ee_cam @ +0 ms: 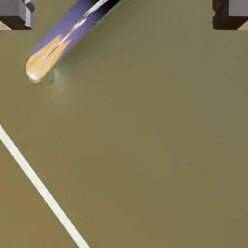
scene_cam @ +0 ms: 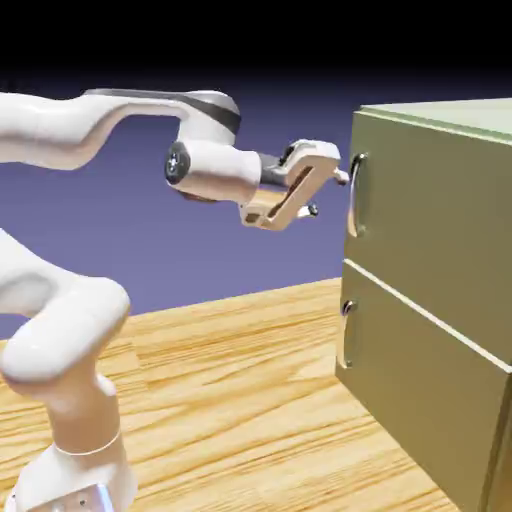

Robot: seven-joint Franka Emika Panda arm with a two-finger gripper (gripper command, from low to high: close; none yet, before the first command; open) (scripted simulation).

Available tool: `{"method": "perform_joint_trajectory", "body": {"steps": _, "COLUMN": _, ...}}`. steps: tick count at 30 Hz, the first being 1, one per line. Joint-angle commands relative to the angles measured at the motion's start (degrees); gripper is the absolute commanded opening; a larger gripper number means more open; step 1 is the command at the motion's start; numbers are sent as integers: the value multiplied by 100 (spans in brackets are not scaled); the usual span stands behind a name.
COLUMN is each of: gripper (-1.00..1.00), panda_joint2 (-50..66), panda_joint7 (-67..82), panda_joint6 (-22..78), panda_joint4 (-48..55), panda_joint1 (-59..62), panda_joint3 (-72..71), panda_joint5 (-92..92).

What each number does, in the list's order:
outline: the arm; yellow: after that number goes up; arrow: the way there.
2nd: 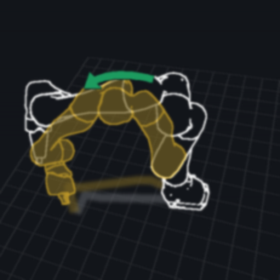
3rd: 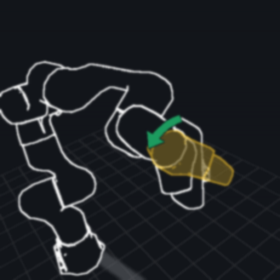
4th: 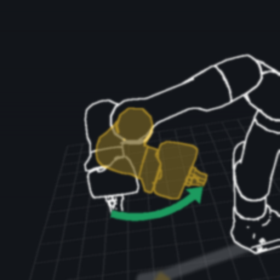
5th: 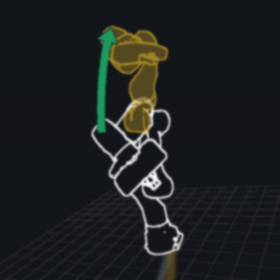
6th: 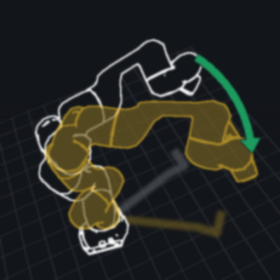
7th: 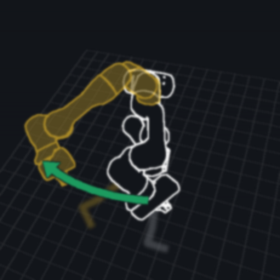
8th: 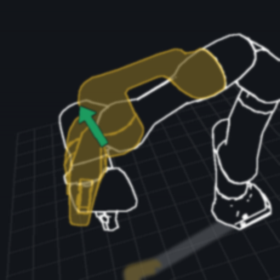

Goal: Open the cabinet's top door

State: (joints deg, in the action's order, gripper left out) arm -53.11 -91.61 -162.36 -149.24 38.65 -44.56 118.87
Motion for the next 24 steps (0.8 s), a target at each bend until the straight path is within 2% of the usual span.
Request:
{"method": "perform_joint_trajectory", "body": {"steps": 1, "gripper": 0, "panda_joint2": -43, "panda_joint7": -103, "panda_joint6": 24, "panda_joint4": 25, "panda_joint1": 83, "panda_joint3": -94, "panda_joint5": 250}}
{"method": "perform_joint_trajectory", "body": {"steps": 18, "gripper": 0, "panda_joint2": -772, "panda_joint7": -1856, "panda_joint6": 440, "panda_joint4": 444, "panda_joint1": 1485, "panda_joint3": -1682, "panda_joint5": 4488}}
{"method": "perform_joint_trajectory", "body": {"steps": 20, "gripper": 0, "panda_joint2": -778, "panda_joint7": -1870, "panda_joint6": 443, "panda_joint4": 448, "panda_joint1": 1497, "panda_joint3": -1695, "panda_joint5": 4523}}
{"method": "perform_joint_trajectory", "body": {"steps": 24, "gripper": 0, "panda_joint2": -482, "panda_joint7": -1787, "panda_joint6": 592, "panda_joint4": 1059, "panda_joint1": 2318, "panda_joint3": -2155, "panda_joint5": 4652}}
